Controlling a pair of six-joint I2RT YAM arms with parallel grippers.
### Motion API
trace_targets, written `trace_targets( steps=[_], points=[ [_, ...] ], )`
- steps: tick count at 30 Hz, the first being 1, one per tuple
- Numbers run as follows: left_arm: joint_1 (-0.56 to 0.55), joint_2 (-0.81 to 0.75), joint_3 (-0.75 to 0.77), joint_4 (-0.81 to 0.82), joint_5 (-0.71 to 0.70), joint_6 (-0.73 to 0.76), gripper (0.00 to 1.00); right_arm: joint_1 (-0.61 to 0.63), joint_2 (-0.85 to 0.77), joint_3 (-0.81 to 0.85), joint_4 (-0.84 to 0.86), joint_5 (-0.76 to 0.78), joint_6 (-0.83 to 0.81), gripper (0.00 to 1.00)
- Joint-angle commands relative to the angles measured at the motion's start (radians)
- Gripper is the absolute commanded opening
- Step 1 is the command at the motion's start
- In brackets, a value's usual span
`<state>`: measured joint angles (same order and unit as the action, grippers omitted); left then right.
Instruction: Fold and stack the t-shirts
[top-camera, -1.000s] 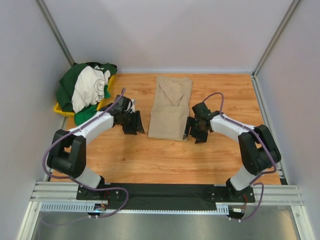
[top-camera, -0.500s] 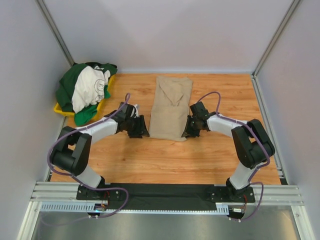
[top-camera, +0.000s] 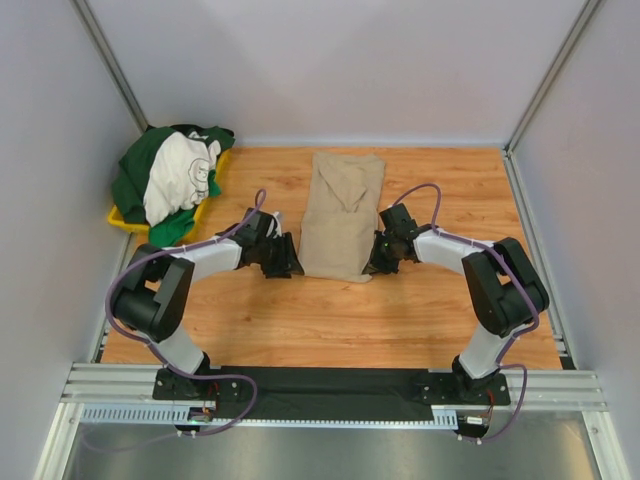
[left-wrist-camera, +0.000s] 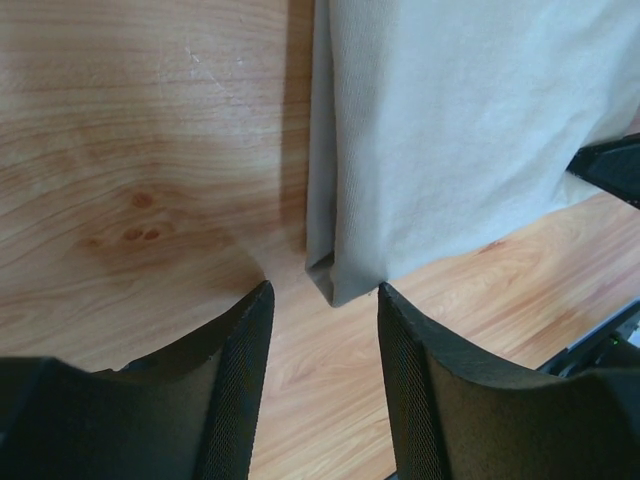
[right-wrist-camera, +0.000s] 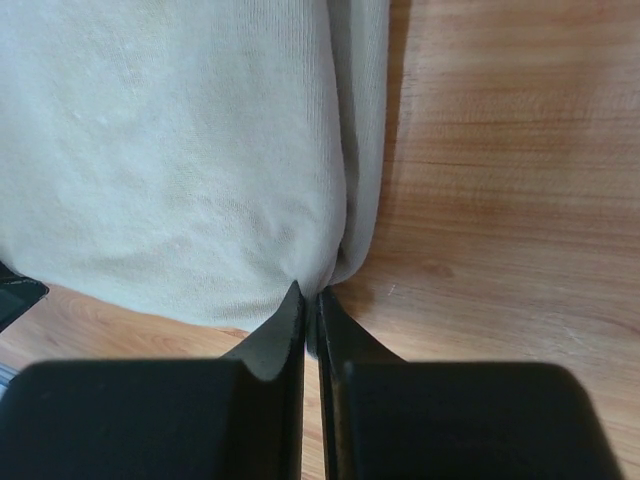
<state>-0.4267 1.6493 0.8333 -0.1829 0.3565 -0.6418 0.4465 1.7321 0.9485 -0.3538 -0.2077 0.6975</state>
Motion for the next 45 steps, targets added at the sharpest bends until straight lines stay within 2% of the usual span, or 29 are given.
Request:
trace_targets(
  steps=[1, 5, 6, 7, 9, 12, 16, 21, 28, 32, 37, 42, 45],
  points=[
    [-0.009, 0.018, -0.003, 0.046, -0.017, -0.012, 0.54, 0.0, 0.037, -0.036, -0.008, 0.039, -0.023, 0.0],
    [-0.009, 0.036, -0.013, 0.072, -0.034, -0.028, 0.48, 0.001, 0.043, -0.037, -0.007, 0.036, -0.024, 0.0],
    [-0.009, 0.044, -0.016, 0.083, -0.03, -0.033, 0.42, 0.001, 0.041, -0.037, -0.005, 0.036, -0.024, 0.0],
    [-0.01, 0.052, -0.016, 0.092, -0.021, -0.041, 0.29, 0.001, 0.041, -0.039, -0.005, 0.033, -0.024, 0.0],
    [-0.011, 0.07, -0.02, 0.132, -0.008, -0.059, 0.15, 0.001, 0.04, -0.047, 0.001, 0.028, -0.024, 0.0],
    [-0.017, 0.066, -0.022, 0.164, -0.004, -0.075, 0.0, 0.0, 0.023, -0.068, 0.01, 0.021, -0.021, 0.0],
    [-0.05, -0.035, -0.039, 0.11, -0.077, -0.068, 0.0, 0.001, -0.057, -0.102, -0.023, 0.034, -0.026, 0.0],
    [-0.084, -0.265, -0.082, -0.082, -0.126, -0.055, 0.0, 0.011, -0.201, -0.142, -0.147, 0.05, -0.024, 0.0],
    [-0.174, -0.616, -0.091, -0.372, -0.163, -0.097, 0.0, 0.156, -0.509, -0.152, -0.398, 0.125, 0.048, 0.0],
    [-0.208, -0.73, -0.01, -0.515, -0.195, -0.119, 0.0, 0.212, -0.626, -0.134, -0.497, 0.143, 0.109, 0.0],
    [-0.21, -0.705, 0.116, -0.605, -0.287, -0.07, 0.0, 0.204, -0.66, -0.021, -0.585, 0.206, 0.085, 0.0],
    [-0.204, -0.559, 0.282, -0.627, -0.338, -0.016, 0.0, 0.133, -0.536, 0.13, -0.629, 0.235, -0.013, 0.0],
    [-0.176, -0.464, 0.371, -0.624, -0.34, 0.007, 0.0, 0.068, -0.471, 0.188, -0.614, 0.191, -0.067, 0.0]
  ],
)
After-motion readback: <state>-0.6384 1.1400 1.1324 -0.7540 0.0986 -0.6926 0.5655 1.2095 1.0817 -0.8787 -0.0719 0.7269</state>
